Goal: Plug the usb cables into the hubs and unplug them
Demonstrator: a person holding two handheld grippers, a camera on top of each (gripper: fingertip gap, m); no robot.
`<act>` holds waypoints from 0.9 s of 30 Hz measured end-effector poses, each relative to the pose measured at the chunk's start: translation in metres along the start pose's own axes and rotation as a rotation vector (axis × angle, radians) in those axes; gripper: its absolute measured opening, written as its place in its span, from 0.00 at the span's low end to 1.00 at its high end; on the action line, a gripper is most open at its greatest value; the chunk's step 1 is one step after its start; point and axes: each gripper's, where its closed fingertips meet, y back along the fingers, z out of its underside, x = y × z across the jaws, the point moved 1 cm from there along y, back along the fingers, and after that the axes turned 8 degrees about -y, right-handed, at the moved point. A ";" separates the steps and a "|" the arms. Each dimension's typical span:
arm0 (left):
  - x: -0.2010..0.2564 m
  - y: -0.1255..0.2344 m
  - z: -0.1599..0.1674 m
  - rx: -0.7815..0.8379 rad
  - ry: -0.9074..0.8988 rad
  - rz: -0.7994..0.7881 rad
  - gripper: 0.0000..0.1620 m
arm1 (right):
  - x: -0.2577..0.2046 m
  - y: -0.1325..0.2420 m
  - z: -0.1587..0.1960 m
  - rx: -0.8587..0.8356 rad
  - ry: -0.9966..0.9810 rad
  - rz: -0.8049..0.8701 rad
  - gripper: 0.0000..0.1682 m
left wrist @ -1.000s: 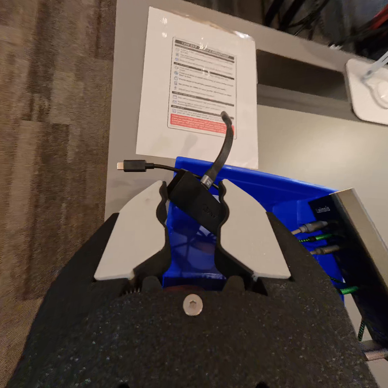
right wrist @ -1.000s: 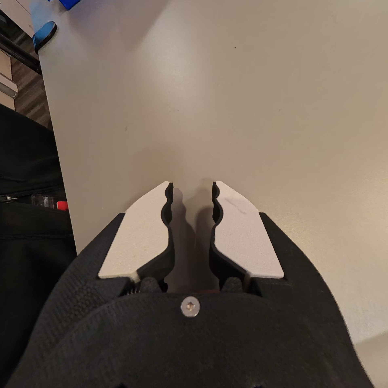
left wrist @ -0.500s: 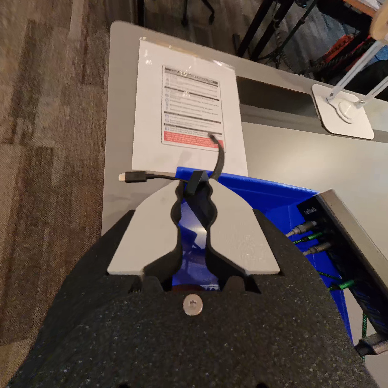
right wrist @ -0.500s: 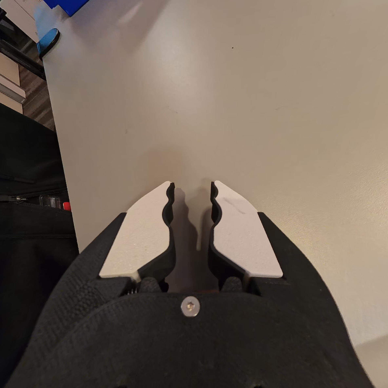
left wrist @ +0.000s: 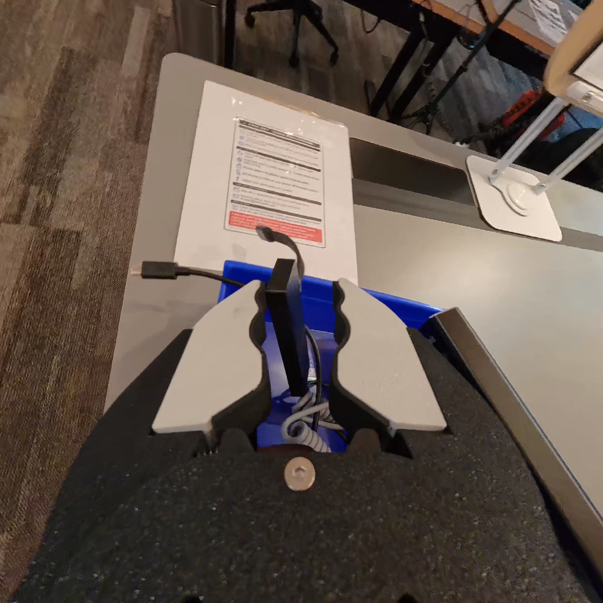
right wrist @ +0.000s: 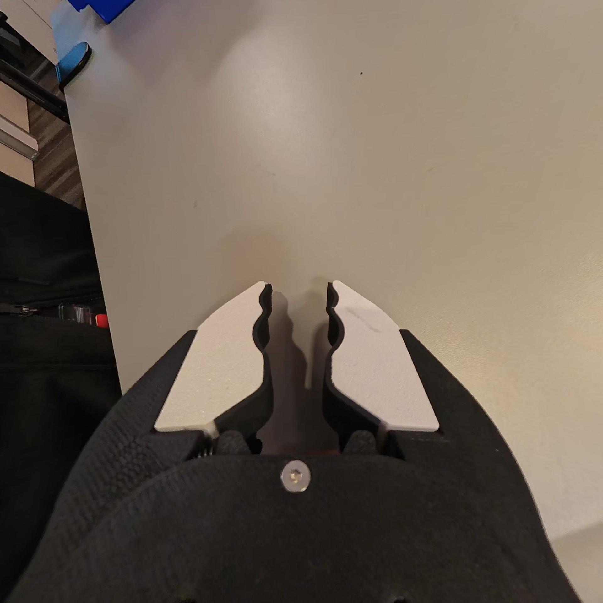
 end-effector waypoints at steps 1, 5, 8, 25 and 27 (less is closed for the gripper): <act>-0.003 0.001 0.002 0.001 0.027 -0.014 0.25 | 0.000 0.000 0.000 -0.002 0.000 0.000 0.19; -0.011 0.008 0.012 0.019 0.158 -0.021 0.28 | 0.000 0.000 0.001 -0.004 0.003 0.000 0.19; -0.006 0.011 0.015 0.043 0.191 0.048 0.27 | 0.000 0.000 0.001 -0.005 0.004 0.001 0.19; 0.003 0.002 0.005 0.055 0.049 0.069 0.07 | -0.001 -0.001 0.002 -0.015 0.010 0.001 0.19; 0.007 0.016 -0.013 0.109 0.005 0.046 0.06 | -0.001 -0.001 0.002 -0.016 0.011 -0.001 0.19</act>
